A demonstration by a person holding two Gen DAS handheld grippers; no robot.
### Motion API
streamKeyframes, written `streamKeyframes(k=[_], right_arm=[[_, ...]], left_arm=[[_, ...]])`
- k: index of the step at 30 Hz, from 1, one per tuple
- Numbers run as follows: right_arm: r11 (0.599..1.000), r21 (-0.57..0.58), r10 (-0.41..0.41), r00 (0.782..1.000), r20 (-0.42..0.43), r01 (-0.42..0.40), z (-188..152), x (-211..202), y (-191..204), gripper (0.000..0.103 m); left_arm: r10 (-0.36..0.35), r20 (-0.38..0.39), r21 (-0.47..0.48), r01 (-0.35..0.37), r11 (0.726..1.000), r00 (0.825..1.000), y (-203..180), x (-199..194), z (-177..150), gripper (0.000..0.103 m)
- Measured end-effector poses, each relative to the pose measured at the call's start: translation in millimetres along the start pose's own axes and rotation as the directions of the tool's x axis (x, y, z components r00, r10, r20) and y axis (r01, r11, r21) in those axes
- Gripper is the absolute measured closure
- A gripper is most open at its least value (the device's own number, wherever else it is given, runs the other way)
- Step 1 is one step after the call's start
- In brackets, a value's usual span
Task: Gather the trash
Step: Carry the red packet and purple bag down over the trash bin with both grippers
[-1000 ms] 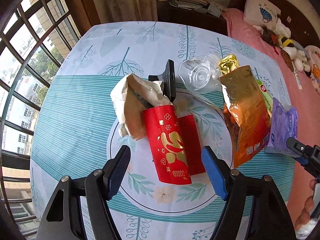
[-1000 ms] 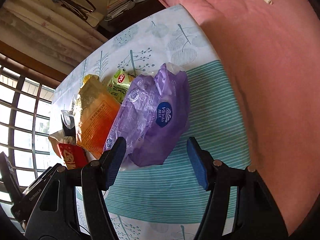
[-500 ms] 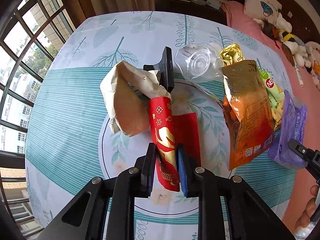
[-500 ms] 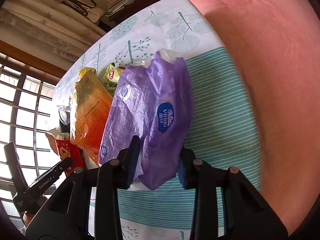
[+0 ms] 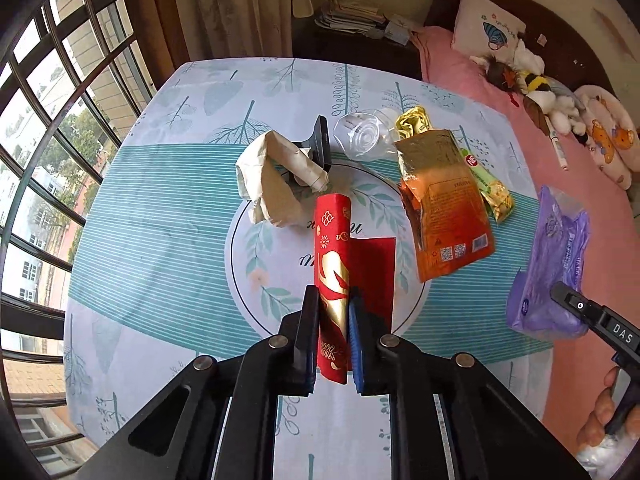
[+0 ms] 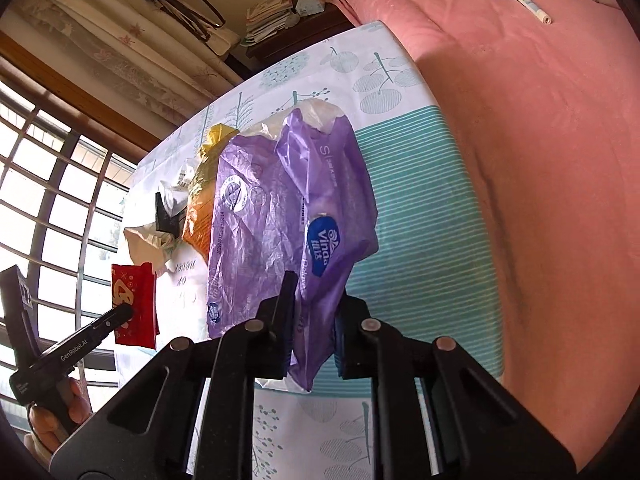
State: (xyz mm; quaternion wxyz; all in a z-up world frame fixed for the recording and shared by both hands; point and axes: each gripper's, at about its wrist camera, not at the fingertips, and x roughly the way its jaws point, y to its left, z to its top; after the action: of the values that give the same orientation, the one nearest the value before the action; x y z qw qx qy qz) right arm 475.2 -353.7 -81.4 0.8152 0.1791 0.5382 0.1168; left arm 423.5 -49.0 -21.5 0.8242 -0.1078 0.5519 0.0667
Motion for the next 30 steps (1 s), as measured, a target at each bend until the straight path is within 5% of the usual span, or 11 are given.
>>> streamKeyframes(k=[13,30], right_arm=[[0.996,-0.085,0.014,0.997,0.073,-0.008,-124.8,-75.1,67.1,0.093],[0.994,-0.076,-0.066,0.984,0.165,0.079,-375.1,-166.3,175.5,0.094]], left_arm=[[-0.071,0.131,0.198,0.044,0.979,0.989,31.1,-117.3,-107.5,0.090],[-0.157,0.176,0.361,0.085,0.929,0.972,150.7,-218.5,-285.5,0.090]])
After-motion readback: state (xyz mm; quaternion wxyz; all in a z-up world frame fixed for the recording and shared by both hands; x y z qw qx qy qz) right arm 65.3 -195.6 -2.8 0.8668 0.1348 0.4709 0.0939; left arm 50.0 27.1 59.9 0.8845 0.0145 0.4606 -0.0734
